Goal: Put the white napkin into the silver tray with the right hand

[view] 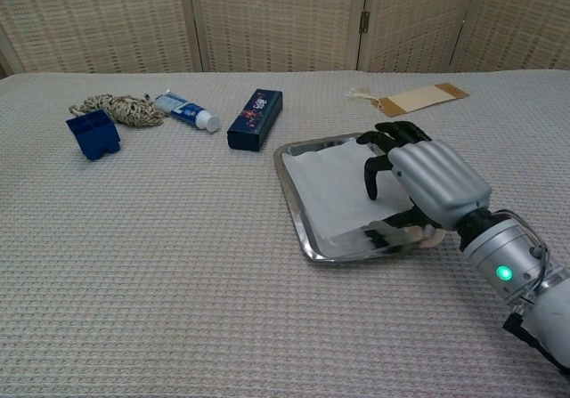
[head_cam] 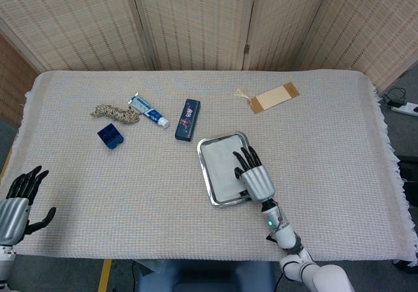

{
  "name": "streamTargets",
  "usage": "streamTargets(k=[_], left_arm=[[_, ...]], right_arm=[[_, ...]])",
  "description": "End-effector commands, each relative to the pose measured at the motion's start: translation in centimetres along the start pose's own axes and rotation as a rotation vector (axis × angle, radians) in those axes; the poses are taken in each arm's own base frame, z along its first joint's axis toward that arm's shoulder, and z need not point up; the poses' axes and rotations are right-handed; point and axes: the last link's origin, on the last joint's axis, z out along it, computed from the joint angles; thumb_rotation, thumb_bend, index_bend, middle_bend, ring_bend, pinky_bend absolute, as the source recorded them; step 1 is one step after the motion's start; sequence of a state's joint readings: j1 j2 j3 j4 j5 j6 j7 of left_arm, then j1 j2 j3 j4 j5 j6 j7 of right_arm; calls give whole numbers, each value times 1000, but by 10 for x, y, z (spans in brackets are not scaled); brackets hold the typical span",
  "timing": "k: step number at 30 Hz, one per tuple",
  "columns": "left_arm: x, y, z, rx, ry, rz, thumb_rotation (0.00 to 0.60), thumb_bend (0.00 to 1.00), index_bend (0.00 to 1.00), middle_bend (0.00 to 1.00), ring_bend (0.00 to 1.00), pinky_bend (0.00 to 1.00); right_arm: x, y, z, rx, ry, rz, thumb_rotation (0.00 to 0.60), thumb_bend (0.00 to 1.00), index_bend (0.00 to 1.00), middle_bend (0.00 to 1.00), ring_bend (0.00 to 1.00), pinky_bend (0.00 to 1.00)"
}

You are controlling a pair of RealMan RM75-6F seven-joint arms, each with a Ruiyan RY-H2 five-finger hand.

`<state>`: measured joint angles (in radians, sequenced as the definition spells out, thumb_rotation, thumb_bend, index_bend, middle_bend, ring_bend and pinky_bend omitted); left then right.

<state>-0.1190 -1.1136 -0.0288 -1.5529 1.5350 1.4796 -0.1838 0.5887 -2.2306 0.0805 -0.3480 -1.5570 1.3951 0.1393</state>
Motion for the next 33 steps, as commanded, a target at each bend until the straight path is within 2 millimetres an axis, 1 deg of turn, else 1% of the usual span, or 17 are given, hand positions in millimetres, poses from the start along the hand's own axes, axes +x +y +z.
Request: streamTargets(k=[1,2,3,4,7,9,10,12,15,22,27,30,33], left_arm=[[3,0,-1,-2,8,-7,600,432,0,0,0,0],[4,0,-1,-5,10,-9,600,432,0,0,0,0],[5,0,-1,-9,14,-13,600,431,0,0,0,0],[6,1,-2,-15,21,-21,600,431,0,0,0,0],[10,1,-3,-27,40,-33,600,431,0,0,0,0],[11,1,-4,-28,46,-34,600,431,0,0,0,0],[11,1,-4,-28,47,-35,600,431,0,0,0,0],[12,1,-4,-29,49,-36,600,431,0,0,0,0],[13,1,-4,-32,55,-37,600,431,0,0,0,0],[13,1,-4,-35,57,-31,600,431,0,0,0,0],[12,0,-4,-24,52,-27,600,431,0,0,0,0],[12,-1,-2,-14,59,-32,600,430,0,0,0,0],[12,-2,-2,-6,61,-31,600,430,0,0,0,0]], right_arm=[[1,-2,0,-1,9,-15,600,470,653,161,53,0],[1,-2,0,0,6,-20,600,470,635,155,51,0],[0,-2,0,0,1,-24,600,470,583,136,42,0],[0,-2,-1,3,-7,-28,600,470,506,108,31,0],[-3,-2,0,-1,-34,-42,600,469,205,14,2,0],[-6,-2,1,-12,-67,-61,600,470,74,0,0,0],[-7,-2,2,-14,-82,-59,600,470,24,0,0,0],[-6,-5,2,-15,-106,-40,600,469,1,0,0,0],[0,-8,3,-5,-123,-19,600,469,0,0,0,0],[28,-6,8,2,-195,-49,600,470,0,0,0,0],[47,-4,14,-6,-330,-116,600,469,0,0,0,0],[52,-2,16,-13,-409,-152,600,470,0,0,0,0],[53,-1,19,-25,-505,-172,600,463,0,0,0,0]])
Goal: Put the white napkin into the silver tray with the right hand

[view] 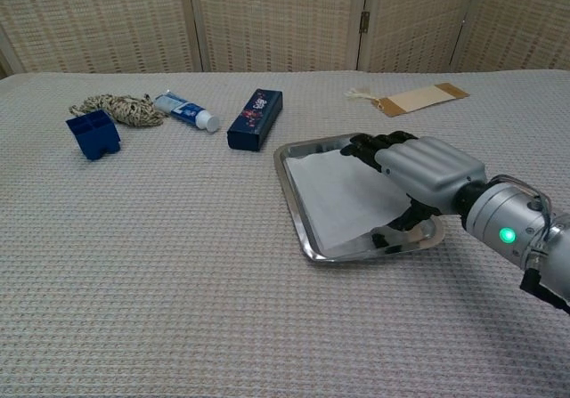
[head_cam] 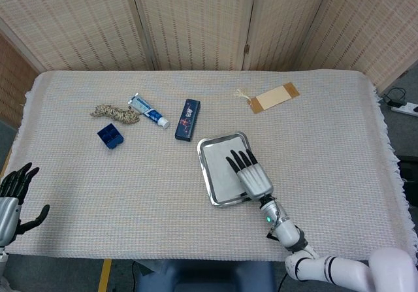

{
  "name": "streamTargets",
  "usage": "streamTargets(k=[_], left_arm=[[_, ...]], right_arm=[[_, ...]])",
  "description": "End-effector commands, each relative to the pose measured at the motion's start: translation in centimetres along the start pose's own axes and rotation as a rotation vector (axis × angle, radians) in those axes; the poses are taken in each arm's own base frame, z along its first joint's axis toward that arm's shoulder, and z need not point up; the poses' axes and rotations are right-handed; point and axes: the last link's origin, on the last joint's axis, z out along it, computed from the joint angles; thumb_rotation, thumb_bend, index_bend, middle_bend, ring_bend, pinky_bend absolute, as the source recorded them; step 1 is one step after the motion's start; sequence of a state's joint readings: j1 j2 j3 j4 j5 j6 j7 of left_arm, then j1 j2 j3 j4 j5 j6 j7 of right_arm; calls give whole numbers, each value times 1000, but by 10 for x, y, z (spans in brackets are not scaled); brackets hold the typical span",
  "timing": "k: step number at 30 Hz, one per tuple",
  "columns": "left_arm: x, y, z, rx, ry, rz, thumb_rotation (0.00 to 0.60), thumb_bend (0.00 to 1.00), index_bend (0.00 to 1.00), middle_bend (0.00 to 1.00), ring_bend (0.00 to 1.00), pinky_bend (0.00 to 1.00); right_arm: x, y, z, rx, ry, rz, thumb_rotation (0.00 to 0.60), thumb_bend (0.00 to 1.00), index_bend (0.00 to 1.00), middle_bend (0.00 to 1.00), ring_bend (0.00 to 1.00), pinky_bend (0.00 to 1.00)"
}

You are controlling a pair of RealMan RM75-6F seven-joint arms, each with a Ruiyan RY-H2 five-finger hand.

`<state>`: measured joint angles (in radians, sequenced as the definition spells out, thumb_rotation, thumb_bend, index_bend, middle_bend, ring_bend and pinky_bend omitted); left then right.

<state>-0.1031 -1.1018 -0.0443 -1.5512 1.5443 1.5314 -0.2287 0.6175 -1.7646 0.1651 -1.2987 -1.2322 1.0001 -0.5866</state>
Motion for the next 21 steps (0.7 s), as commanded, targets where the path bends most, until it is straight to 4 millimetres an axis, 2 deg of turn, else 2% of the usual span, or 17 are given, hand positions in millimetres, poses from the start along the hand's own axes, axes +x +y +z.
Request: streamTargets(k=[1,9,16,21], left_arm=[[0,0,0,-1,1,1,600,430,0,0,0,0],[0,1,0,-7,8,-1,600,431,0,0,0,0],[0,1,1,-5,5,-2,600,430,0,0,0,0],[0,1,1,-5,4,2,600,430,0,0,0,0]], right_arm=[[13,8,6,-7,-171,-39,600,457,0,0,0,0],[36,-1,19,-26,-265,-17,600,415,0,0,0,0],[54,-1,19,-41,-253,27,600,369,0,0,0,0],[58,1,17,-42,-261,13,600,369,0,0,0,0]])
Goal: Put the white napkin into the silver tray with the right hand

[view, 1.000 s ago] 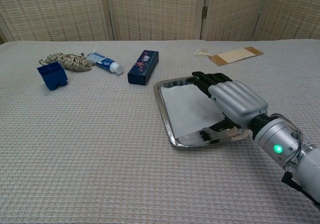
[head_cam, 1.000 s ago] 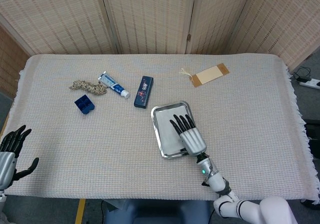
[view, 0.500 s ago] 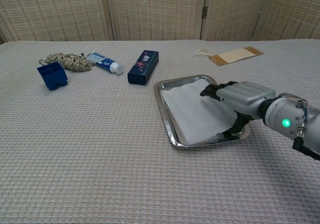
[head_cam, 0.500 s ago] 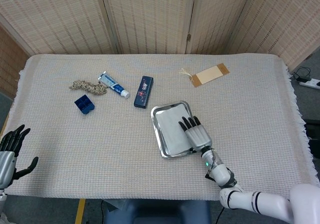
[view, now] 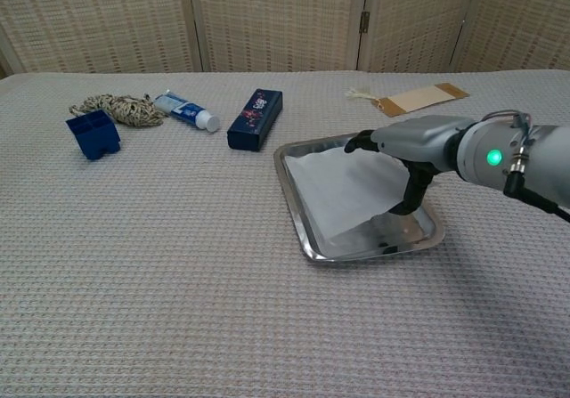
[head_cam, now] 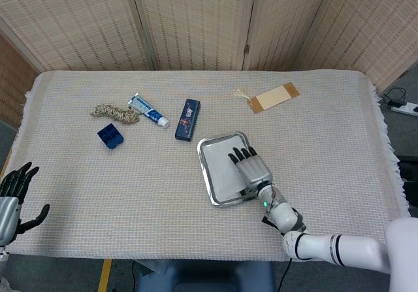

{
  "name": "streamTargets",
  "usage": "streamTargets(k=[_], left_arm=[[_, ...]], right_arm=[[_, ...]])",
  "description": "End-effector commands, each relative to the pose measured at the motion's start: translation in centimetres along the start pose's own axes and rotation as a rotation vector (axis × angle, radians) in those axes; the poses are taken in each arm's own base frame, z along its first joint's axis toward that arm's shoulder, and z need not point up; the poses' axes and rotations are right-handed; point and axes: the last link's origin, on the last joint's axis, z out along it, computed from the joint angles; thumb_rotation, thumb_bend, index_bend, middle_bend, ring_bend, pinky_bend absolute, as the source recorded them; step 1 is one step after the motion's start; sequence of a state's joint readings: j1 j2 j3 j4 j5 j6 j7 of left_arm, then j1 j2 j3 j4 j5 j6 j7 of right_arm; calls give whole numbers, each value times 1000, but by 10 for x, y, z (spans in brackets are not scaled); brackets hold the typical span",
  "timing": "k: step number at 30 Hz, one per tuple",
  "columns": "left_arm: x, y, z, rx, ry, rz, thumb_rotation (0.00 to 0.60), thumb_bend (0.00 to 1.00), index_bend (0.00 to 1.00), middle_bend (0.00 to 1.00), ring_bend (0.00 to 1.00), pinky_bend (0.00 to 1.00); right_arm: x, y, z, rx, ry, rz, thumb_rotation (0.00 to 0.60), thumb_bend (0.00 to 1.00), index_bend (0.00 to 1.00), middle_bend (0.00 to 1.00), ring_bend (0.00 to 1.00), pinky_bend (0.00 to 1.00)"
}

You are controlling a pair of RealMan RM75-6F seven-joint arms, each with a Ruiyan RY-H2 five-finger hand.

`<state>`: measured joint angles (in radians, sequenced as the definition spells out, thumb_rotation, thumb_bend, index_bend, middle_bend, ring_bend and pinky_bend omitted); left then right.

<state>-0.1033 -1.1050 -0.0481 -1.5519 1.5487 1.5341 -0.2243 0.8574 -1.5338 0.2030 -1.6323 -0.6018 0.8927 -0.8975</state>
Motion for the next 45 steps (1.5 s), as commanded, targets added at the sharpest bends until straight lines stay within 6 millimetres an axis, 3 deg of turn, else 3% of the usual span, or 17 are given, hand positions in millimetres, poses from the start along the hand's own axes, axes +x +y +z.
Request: streamTargets(k=[1,6,15,25,32,38,45], left_arm=[[-1,0,0,1,-2,2,600,430,0,0,0,0],[5,-2,1,9,28,-9,600,430,0,0,0,0],[7,-2,0,10,29,-8,600,430,0,0,0,0],[7,0,1,0,36,-13,600,430,0,0,0,0],[6,-2,3,20,52,9,600,430,0,0,0,0],[7,-1,3,22,55,0,600,430,0,0,0,0],[6,-1,2,26,41,-3,600,430,0,0,0,0]], right_arm=[[0,1,-1,-3,-20,-11,600,360,0,0,0,0],[0,1,7,-9,-107,-22,600,295,0,0,0,0],[17,-2,16,-46,-250,-2,600,257,0,0,0,0],[33,1,5,-10,-240,71,600,236,0,0,0,0],[26,5,0,-46,-162,-12,600,228,0,0,0,0],[16,1,5,-39,-113,21,600,228,0,0,0,0],[9,-3,2,-10,-164,44,600,228,0,0,0,0]])
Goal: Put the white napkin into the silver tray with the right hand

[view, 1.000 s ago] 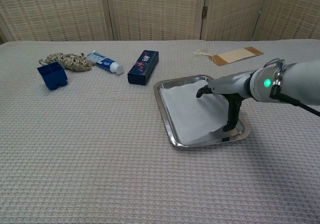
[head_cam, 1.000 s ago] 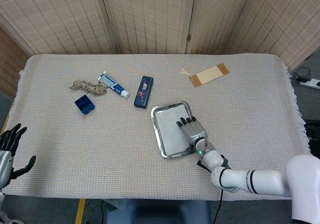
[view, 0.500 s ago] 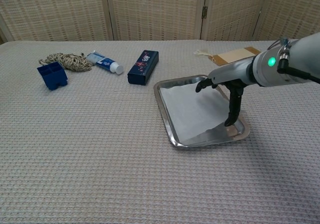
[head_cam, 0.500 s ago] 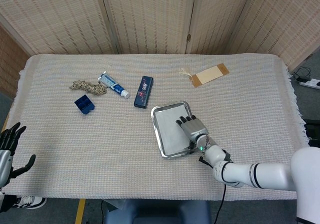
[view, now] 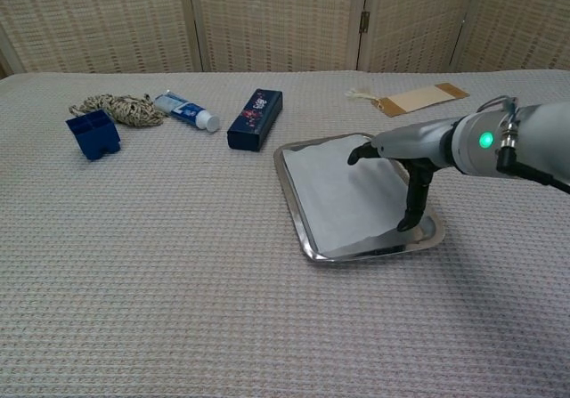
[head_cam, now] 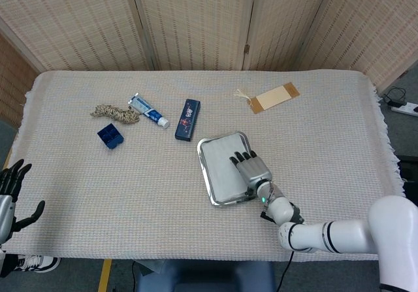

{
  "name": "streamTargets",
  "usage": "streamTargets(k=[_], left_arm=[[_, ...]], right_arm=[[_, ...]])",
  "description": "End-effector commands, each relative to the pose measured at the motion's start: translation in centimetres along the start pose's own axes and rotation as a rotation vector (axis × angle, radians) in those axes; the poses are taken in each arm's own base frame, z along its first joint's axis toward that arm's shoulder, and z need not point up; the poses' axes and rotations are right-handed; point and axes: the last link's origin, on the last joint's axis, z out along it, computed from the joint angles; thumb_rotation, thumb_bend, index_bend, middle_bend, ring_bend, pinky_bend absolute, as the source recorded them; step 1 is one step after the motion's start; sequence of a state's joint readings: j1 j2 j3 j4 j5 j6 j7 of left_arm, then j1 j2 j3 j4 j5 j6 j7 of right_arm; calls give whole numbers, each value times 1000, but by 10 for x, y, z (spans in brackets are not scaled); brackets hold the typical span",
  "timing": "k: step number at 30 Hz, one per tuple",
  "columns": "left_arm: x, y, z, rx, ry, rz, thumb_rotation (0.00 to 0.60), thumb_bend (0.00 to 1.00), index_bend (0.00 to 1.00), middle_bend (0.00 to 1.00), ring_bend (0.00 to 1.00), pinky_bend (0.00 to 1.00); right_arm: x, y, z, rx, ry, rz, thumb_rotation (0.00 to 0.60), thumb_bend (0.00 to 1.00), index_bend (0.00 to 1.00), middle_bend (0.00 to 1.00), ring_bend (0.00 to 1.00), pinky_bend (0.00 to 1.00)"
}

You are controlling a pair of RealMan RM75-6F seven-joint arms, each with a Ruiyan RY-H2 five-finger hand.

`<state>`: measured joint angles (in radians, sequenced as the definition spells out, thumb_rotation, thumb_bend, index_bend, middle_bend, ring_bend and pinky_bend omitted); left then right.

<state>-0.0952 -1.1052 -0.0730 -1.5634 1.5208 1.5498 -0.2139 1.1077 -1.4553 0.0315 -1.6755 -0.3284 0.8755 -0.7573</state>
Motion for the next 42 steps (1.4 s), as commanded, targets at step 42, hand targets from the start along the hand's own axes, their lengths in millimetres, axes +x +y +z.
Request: streamTargets(k=[42], left_arm=[[-19,14,-5,-55,-32,203,600,429,0,0,0,0]], right_arm=[[-107,129,-232,-160,636,112,600,226,0,0,0,0]])
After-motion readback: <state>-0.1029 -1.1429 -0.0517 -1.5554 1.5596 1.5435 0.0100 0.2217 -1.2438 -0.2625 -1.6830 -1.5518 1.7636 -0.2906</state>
